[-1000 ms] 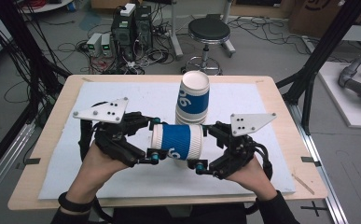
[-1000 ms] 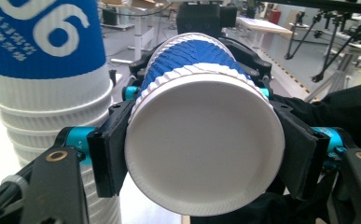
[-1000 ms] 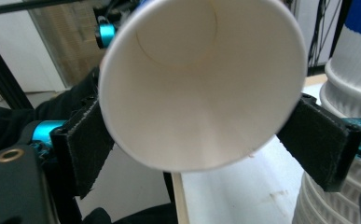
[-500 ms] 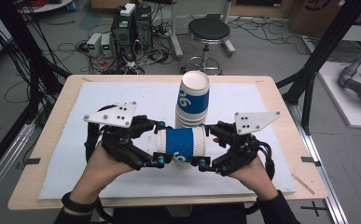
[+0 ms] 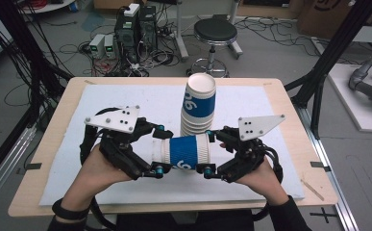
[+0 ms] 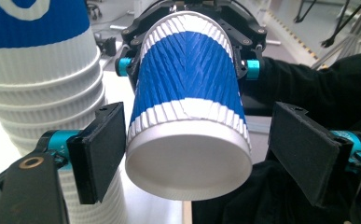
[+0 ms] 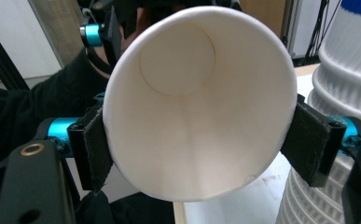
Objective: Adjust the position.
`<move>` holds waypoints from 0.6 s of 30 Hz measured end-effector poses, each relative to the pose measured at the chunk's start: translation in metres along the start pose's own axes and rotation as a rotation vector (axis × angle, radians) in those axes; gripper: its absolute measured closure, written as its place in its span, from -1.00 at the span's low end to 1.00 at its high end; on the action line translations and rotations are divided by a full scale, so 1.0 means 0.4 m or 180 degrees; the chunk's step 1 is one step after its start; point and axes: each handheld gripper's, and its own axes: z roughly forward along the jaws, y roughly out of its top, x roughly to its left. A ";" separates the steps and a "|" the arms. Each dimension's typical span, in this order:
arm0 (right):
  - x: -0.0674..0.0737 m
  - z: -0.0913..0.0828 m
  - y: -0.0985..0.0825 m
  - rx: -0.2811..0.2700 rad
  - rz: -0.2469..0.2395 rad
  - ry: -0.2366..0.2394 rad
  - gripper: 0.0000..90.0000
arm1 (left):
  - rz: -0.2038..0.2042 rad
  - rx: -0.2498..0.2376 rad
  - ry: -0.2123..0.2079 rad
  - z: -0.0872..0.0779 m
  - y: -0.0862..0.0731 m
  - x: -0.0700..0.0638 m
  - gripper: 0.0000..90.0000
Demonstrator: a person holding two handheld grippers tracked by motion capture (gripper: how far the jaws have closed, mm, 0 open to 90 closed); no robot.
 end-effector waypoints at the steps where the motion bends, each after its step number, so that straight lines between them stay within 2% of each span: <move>1: 0.000 0.001 0.000 0.0020 0.0003 0.0005 -0.54 | -0.0006 0.0034 0.0006 0.000 0.000 0.000 -0.56; 8: 0.003 0.017 -0.001 0.0118 -0.0017 0.0017 -0.54 | -0.0034 0.0331 0.0075 0.024 -0.004 0.001 -0.56; 13: 0.008 0.027 -0.001 0.0233 -0.0051 0.0028 -0.54 | -0.0016 0.0539 0.0051 0.039 -0.004 -0.003 -0.56; 18: 0.008 0.026 0.000 0.0250 -0.0064 0.0043 -0.54 | 0.0001 0.0562 0.0023 0.042 -0.006 -0.004 -0.41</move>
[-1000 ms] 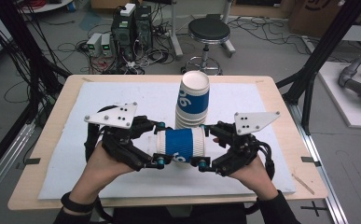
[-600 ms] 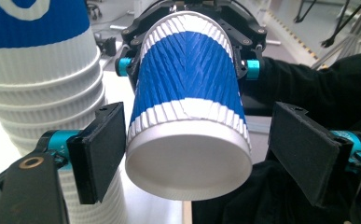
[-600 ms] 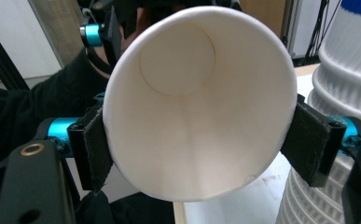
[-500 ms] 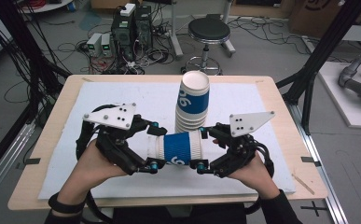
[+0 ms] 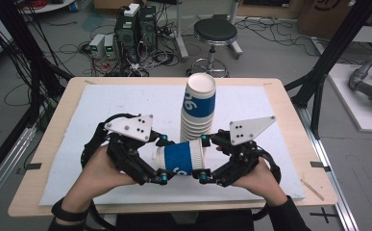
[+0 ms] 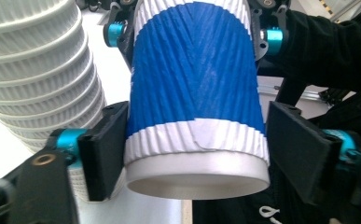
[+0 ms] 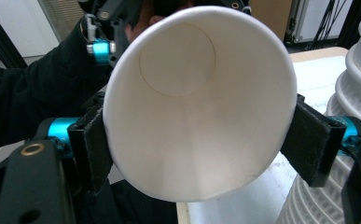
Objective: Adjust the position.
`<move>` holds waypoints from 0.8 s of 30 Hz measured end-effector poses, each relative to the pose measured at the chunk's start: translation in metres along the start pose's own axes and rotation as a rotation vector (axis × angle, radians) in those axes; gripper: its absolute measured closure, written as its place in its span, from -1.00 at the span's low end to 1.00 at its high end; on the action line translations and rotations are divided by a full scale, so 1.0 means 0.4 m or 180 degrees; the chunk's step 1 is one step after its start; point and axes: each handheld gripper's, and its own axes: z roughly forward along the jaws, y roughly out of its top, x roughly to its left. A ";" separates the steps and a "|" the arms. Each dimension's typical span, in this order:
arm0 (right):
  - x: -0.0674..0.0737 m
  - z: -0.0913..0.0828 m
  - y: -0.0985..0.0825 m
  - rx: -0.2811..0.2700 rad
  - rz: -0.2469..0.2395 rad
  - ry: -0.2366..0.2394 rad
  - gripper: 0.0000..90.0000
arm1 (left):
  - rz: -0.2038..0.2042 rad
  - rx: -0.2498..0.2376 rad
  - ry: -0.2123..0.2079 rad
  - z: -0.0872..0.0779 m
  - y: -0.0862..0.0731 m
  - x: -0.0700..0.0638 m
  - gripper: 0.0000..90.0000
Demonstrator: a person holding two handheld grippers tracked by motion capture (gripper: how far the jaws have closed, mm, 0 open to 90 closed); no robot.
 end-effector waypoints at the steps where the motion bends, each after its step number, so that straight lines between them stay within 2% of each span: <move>1: 0.000 0.000 0.000 0.0009 -0.0016 0.0003 -0.54 | 0.0009 0.0018 -0.0006 0.000 -0.001 0.002 -0.37; 6: 0.003 -0.002 0.003 0.0021 -0.0008 -0.0006 -0.54 | 0.0019 0.0026 -0.0025 0.002 -0.003 0.004 -0.35; 8: 0.002 -0.003 0.003 0.0002 -0.0016 -0.0011 -0.54 | 0.0006 -0.0026 -0.0045 0.001 -0.004 0.006 -0.35; 11: 0.002 -0.004 0.004 -0.0024 -0.0018 -0.0012 -0.58 | 0.0027 -0.0112 -0.0071 -0.003 -0.006 0.010 -0.35; 15: 0.004 -0.003 0.004 -0.0063 -0.0004 -0.0009 -0.61 | 0.0022 -0.0328 -0.0103 -0.021 -0.006 0.011 -0.35; 16: 0.003 -0.003 0.004 -0.0072 -0.0046 -0.0005 -0.61 | 0.0033 -0.0361 -0.0108 -0.025 -0.006 0.012 -0.35; 24: 0.005 -0.014 0.007 -0.0211 0.0024 -0.0047 -0.70 | 0.0043 -0.0609 -0.0078 -0.046 -0.009 0.012 -0.35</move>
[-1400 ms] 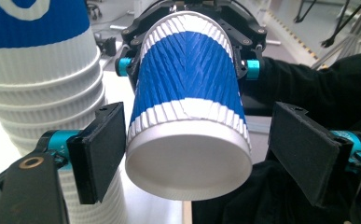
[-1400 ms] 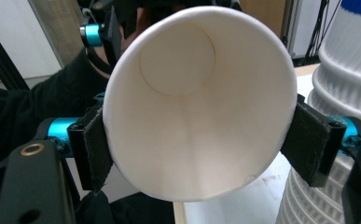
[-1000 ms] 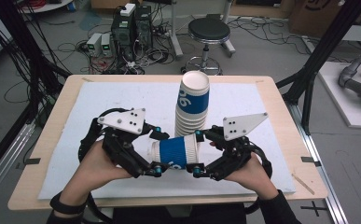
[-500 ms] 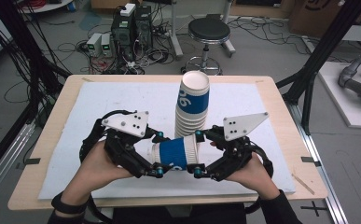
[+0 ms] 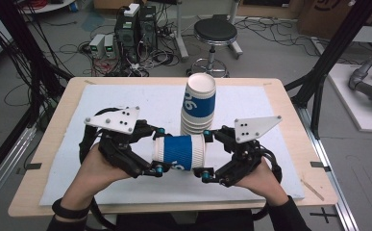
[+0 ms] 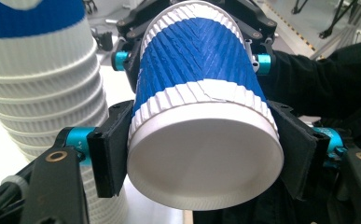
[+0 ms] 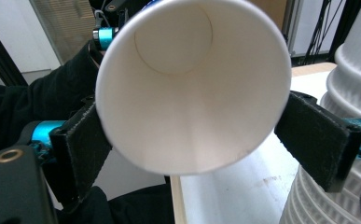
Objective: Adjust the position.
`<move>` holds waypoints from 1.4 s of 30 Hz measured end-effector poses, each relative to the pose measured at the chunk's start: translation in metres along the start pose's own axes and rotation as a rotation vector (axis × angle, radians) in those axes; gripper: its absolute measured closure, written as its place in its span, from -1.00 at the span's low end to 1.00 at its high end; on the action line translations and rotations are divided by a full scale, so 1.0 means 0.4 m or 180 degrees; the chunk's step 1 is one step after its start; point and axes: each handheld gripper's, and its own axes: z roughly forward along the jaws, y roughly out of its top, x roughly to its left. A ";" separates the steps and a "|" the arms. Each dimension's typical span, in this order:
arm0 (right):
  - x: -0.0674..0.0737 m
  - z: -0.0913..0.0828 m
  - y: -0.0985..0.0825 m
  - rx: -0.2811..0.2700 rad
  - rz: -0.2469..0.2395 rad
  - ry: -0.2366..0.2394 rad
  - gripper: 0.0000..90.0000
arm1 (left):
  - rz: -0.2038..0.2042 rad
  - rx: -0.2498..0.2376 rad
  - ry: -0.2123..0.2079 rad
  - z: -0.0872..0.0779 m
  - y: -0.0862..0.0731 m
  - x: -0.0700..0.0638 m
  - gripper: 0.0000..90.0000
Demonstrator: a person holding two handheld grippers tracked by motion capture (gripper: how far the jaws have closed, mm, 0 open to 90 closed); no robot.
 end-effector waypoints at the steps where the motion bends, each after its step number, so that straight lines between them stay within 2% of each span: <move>1: 0.000 -0.003 0.000 -0.0002 -0.0001 0.0008 -0.70 | 0.0002 -0.0036 -0.0002 -0.004 0.000 0.001 -0.35; 4: 0.000 -0.002 -0.001 -0.0021 -0.0001 -0.0015 -0.70 | -0.0021 -0.0219 0.0001 -0.013 0.000 0.001 -0.35; 8: -0.001 0.008 -0.003 -0.0038 0.0008 -0.0059 -0.70 | -0.0007 -0.0265 0.0027 -0.014 0.000 0.000 -0.35; 16: 0.007 -0.002 0.001 -0.0175 -0.0054 -0.0063 -0.57 | -0.0006 -0.0123 0.0002 0.007 -0.004 0.001 -0.35; 23: 0.005 -0.005 -0.001 -0.0159 -0.0077 -0.0048 -0.52 | -0.0014 -0.0008 -0.0005 0.015 -0.008 0.003 -0.35; 31: 0.000 -0.005 -0.001 -0.0033 -0.0106 -0.0032 -0.52 | -0.0040 0.0249 -0.0048 0.023 -0.009 0.003 -0.49; 34: -0.003 -0.005 0.000 0.0068 -0.0109 -0.0058 -0.52 | -0.0048 0.0328 0.0022 0.013 -0.007 0.002 -0.52; 38: -0.001 -0.001 0.001 0.0165 -0.0099 -0.0063 -0.52 | -0.0051 0.0452 0.0042 0.010 -0.005 -0.001 -0.52; 40: 0.002 0.007 0.001 0.0257 -0.0114 -0.0076 -0.52 | -0.0032 0.0528 0.0028 0.017 -0.004 -0.005 -0.52; 42: 0.005 0.013 0.002 0.0366 -0.0162 -0.0087 -0.52 | -0.0001 0.0688 0.0018 0.031 -0.005 -0.008 -0.53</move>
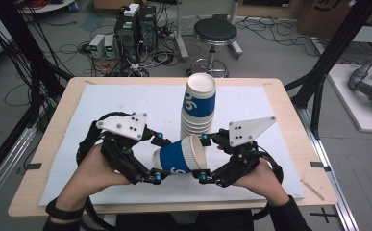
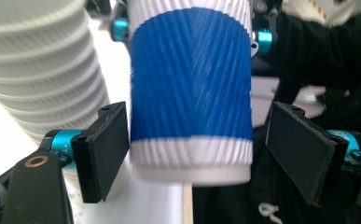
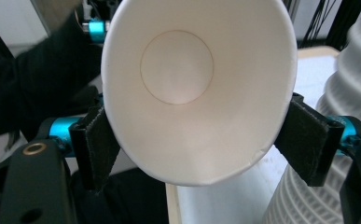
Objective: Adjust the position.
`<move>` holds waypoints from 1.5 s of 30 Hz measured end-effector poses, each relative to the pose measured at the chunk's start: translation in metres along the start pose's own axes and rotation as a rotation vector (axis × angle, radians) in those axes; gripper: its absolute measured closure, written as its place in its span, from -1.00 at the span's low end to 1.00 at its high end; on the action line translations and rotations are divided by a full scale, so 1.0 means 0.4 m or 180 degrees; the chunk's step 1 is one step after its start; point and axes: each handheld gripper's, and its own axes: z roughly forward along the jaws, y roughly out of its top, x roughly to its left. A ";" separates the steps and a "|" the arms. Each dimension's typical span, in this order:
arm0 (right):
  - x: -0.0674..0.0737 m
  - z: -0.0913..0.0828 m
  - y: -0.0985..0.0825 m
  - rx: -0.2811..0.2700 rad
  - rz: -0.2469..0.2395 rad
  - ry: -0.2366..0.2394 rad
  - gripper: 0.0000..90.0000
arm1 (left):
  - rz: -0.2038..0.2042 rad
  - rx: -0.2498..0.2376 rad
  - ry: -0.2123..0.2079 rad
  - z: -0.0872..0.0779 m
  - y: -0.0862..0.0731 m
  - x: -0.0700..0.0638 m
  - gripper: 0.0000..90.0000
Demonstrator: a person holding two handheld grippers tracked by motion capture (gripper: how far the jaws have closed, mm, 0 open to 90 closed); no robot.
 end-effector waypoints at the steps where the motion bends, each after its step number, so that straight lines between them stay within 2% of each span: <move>1: 0.002 0.003 0.001 0.0033 -0.0027 0.0006 -0.52 | -0.0010 0.0066 -0.0020 0.007 0.000 0.000 -0.53; 5: 0.006 0.012 0.003 0.0107 -0.0073 0.0026 -0.52 | -0.0013 0.0241 -0.0033 0.033 0.000 0.000 -0.49; 8: 0.007 0.014 0.003 0.0163 -0.0055 0.0053 -0.52 | -0.0021 0.0304 -0.0043 0.044 -0.002 0.002 -0.38; 10: 0.008 0.012 0.004 0.0220 -0.0064 0.0050 -0.51 | -0.0016 0.0318 -0.0055 0.046 -0.003 0.003 -0.37; 16: 0.008 0.011 0.004 0.0239 -0.0069 0.0047 -0.50 | -0.0013 0.0316 -0.0072 0.049 -0.004 0.005 -0.35; 19: 0.008 0.006 0.006 0.0187 -0.0069 0.0020 -0.54 | 0.0015 0.0146 -0.0093 0.042 -0.005 0.011 -0.35; 23: 0.007 -0.005 0.011 -0.0037 -0.0102 0.0015 -0.57 | 0.0040 -0.0116 -0.0127 0.026 -0.005 0.013 -0.36; 26: 0.008 -0.014 0.011 -0.0128 -0.0083 -0.0012 -0.59 | 0.0041 -0.0324 -0.0143 0.009 -0.007 0.015 -0.36; 29: 0.008 -0.019 0.011 -0.0224 -0.0038 -0.0048 -0.59 | 0.0050 -0.0533 -0.0126 0.000 -0.009 0.015 -0.36; 33: 0.007 -0.018 0.012 -0.0459 0.0044 -0.0017 -0.59 | 0.0037 -0.0750 -0.0122 0.008 -0.011 0.017 -0.36; 36: 0.013 -0.019 0.012 -0.0581 0.0082 -0.0022 -0.59 | 0.0032 -0.0792 -0.0104 0.019 -0.013 0.020 -0.36; 37: 0.013 -0.020 0.013 -0.0627 0.0106 0.0022 -0.59 | 0.0042 -0.0795 -0.0098 0.022 -0.014 0.021 -0.36; 40: 0.012 -0.019 0.013 -0.0721 0.0152 0.0059 -0.59 | 0.0044 -0.0767 -0.0145 0.037 -0.012 0.019 -0.37; 42: 0.012 -0.019 0.012 -0.0739 0.0170 0.0060 -0.52 | 0.0067 -0.0720 -0.0156 0.047 -0.009 0.018 -0.37; 45: 0.010 -0.024 0.008 -0.0758 0.0145 0.0092 -0.48 | 0.0062 -0.0737 -0.0162 0.051 -0.008 0.017 -0.36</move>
